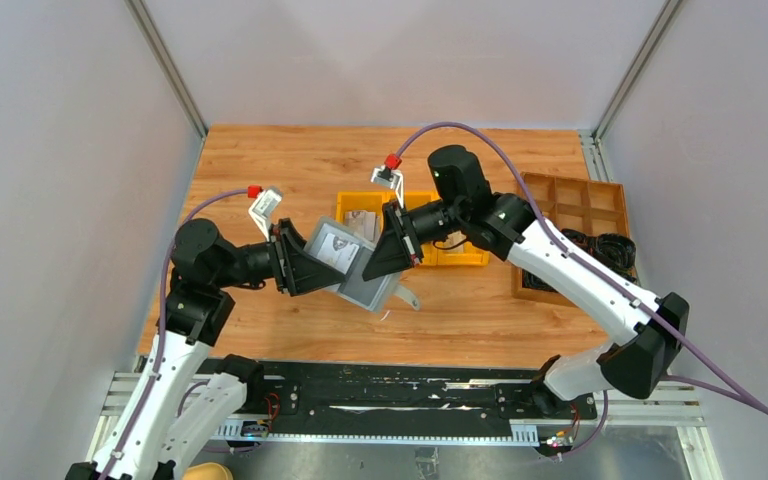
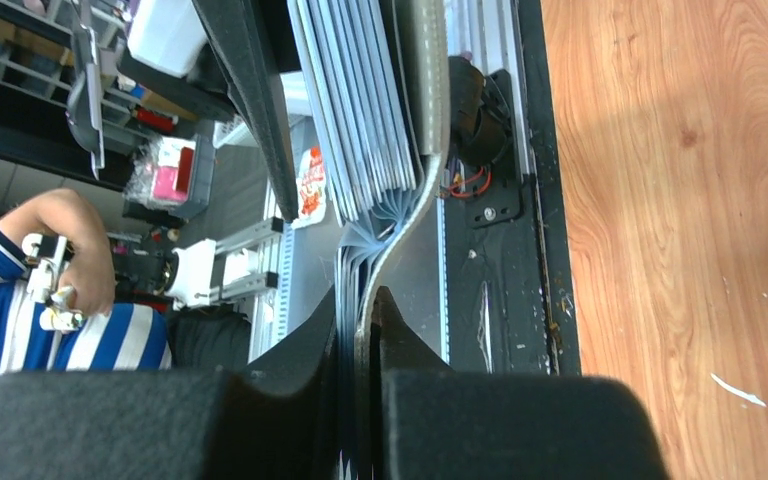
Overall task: Take the credit cards out of the card holder
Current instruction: Remove the credit card from the card holder.
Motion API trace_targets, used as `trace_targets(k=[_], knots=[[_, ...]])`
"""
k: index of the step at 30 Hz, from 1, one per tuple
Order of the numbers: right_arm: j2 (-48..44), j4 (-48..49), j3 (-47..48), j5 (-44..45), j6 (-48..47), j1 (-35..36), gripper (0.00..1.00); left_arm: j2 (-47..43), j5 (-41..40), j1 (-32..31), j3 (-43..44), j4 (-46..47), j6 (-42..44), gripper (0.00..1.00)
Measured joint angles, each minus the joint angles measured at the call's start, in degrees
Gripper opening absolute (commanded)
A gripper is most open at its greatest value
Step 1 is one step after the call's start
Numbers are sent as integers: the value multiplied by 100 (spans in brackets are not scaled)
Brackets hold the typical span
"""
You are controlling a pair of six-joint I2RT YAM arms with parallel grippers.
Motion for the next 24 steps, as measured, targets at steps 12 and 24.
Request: trace_targets(k=[12, 24], knots=[[365, -1722, 800, -72, -1270, 2, 0, 417, 855, 0, 0, -59, -94, 33], [551, -2750, 1335, 223, -2138, 85, 54, 704, 1043, -4, 184, -389, 214, 13]])
